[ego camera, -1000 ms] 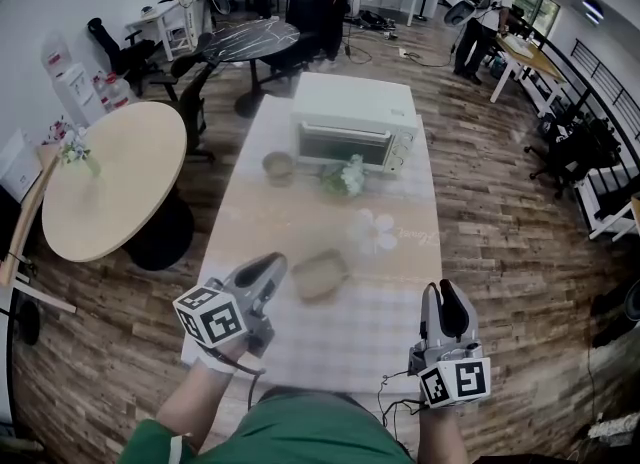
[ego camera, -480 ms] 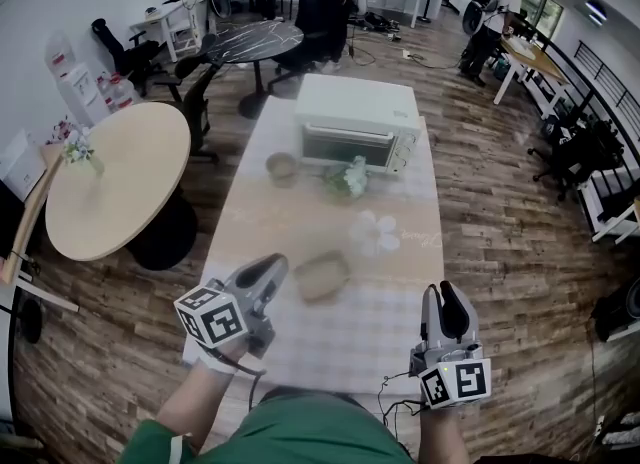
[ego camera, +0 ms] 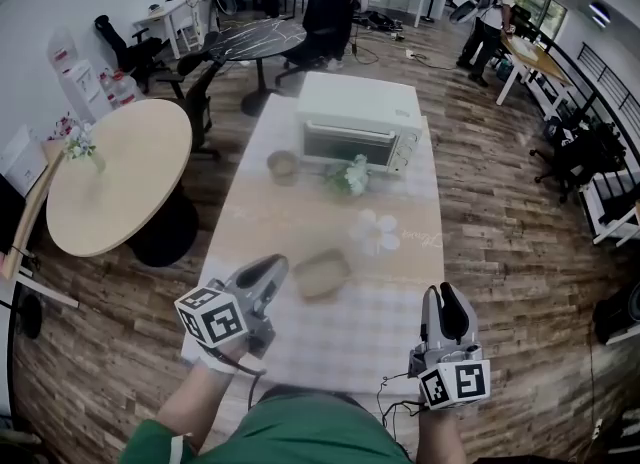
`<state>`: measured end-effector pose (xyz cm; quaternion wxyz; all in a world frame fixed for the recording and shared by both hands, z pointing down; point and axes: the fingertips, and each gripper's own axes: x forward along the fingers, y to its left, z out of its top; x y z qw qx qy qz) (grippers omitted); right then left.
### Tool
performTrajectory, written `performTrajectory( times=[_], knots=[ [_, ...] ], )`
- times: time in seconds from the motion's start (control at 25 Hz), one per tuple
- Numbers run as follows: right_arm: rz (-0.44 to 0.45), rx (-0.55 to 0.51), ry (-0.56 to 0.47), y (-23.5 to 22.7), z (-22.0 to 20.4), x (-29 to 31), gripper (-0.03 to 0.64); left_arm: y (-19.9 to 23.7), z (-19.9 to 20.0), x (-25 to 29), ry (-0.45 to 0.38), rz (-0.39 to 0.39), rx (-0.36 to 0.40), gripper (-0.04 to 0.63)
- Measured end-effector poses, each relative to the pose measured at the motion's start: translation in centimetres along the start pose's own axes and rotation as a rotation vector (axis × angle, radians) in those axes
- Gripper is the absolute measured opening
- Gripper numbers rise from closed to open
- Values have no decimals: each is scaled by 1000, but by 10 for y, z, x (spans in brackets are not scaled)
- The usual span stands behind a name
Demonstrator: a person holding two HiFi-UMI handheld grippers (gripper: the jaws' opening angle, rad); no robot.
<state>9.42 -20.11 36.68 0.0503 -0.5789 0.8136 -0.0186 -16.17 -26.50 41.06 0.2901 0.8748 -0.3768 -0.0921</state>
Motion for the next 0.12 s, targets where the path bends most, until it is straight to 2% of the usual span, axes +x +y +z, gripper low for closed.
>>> performTrajectory(
  times=[0.12],
  knots=[
    [-1,4,3,-2,0,-4,84,-3,-1,-1,-1,1,-2,41]
  ],
)
